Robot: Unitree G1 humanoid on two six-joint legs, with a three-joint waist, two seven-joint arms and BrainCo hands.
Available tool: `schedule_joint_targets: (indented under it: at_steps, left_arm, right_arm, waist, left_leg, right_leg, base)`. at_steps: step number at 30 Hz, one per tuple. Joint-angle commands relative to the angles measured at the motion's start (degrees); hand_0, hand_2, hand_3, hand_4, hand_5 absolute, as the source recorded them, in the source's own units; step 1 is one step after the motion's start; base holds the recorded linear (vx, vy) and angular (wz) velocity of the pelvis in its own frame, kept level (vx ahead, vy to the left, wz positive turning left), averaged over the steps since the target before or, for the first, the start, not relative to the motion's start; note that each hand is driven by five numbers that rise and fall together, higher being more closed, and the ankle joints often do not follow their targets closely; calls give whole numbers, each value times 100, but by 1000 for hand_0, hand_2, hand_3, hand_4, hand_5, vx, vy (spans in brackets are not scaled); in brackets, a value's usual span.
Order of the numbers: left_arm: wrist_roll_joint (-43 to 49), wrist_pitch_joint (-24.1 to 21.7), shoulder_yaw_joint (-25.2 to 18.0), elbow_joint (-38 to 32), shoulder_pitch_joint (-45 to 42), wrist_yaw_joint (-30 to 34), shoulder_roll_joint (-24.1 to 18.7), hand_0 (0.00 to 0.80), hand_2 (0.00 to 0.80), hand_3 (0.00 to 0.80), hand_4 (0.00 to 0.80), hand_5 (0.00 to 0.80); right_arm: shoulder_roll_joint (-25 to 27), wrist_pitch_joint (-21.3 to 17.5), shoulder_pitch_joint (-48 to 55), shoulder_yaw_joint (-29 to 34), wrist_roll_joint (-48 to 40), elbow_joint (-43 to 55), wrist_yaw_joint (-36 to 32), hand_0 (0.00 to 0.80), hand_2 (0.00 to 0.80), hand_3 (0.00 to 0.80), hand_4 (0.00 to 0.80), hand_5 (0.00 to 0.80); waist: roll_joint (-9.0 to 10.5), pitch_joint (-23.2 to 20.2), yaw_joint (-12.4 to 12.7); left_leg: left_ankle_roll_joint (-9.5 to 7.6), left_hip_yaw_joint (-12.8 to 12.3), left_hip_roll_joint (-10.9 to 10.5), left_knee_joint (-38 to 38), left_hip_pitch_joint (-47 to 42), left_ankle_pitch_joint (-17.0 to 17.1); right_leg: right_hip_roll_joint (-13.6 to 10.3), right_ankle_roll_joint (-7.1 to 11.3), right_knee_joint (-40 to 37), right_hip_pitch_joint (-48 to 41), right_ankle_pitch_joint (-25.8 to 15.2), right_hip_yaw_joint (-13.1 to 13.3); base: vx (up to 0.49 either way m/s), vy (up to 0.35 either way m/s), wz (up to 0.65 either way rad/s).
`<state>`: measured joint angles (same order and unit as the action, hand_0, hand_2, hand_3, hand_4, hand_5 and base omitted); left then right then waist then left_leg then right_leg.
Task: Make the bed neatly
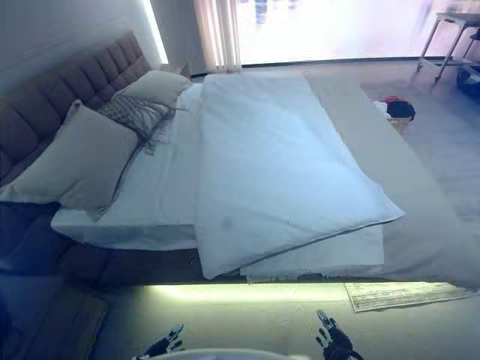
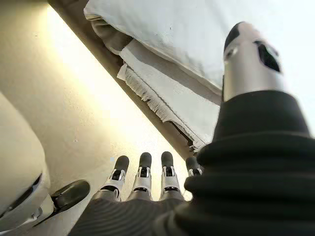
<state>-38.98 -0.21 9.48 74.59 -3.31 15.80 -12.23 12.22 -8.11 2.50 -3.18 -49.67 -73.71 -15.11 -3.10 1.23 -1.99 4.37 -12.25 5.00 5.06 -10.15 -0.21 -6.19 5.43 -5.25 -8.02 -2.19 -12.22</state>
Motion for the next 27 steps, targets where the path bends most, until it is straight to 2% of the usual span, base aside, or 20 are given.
schedule_joint_targets:
  at_steps: [1, 5, 10, 27]
  left_arm:
    - [217, -33, -276, 417, 360, -129, 68, 0, 0, 0, 0, 0]
    - [174, -42, -326, 403, 373, -110, 67, 0, 0, 0, 0, 0]
    - [287, 32, -246, 387, 386, -183, 58, 0, 0, 0, 0, 0]
    - [455, 135, -280, 443, 410, -267, 31, 0, 0, 0, 0, 0]
  right_arm:
    - [-7, 94, -533, -59, 11, -489, -88, 0, 0, 0, 0, 0]
    - [11, 115, -521, -59, 71, -497, -95, 0, 0, 0, 0, 0]
    - [21, -98, -535, -82, 217, -507, 198, 0, 0, 0, 0, 0]
    - [0, 36, -548, -113, -28, -480, -89, 0, 0, 0, 0, 0]
  waist:
    - [201, 63, 98]
    - [199, 54, 96]
    - [212, 64, 121]
    - [264, 164, 113]
  left_leg:
    - [-199, 192, -266, -6, 22, -295]
    - [-197, 192, -271, -6, 25, -302]
    - [-195, 218, -277, -6, 35, -301]
    - [-203, 241, -252, -50, -18, -306]
  right_leg:
    - [129, 36, 41, -128, 230, -28]
    - [123, 41, 37, -127, 229, -36]
    - [114, 51, 39, -121, 220, -56]
    - [182, -2, 115, -110, 278, 34]
  base:
    - [0, 0, 0]
    - [0, 0, 0]
    - [14, 1, 3]
    - [15, -23, 0]
